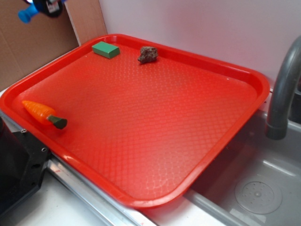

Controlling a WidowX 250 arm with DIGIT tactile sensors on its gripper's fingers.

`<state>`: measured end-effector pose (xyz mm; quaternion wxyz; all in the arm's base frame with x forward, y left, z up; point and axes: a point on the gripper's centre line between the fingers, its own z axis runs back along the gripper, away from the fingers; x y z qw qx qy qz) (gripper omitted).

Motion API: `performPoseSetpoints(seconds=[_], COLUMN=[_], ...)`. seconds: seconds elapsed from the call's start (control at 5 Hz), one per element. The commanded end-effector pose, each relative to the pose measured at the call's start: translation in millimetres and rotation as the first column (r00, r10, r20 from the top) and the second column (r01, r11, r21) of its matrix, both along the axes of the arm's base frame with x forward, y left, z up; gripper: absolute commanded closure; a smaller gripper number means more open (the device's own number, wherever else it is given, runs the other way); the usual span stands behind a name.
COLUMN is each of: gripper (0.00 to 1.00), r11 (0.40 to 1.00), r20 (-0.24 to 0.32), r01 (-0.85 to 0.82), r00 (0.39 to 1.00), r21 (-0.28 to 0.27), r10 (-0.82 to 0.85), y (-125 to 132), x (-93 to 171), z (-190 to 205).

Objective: Grab the blue bottle.

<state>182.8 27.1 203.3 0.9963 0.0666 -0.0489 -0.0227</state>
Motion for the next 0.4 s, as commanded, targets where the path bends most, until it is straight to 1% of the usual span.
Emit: performPoseSetpoints(seconds=[0.0, 0.2], gripper=[1.0, 1.0], r11=[1.0, 1.0], r20=[0.107, 0.071], r01=[0.008, -0.005], r00=[0.994, 0.997], r21=[-0.011, -0.001], r10=[-0.007, 0.005], y=[-10.5, -9.3], x=[-4.4, -1.7], z=[59.0, 49.7])
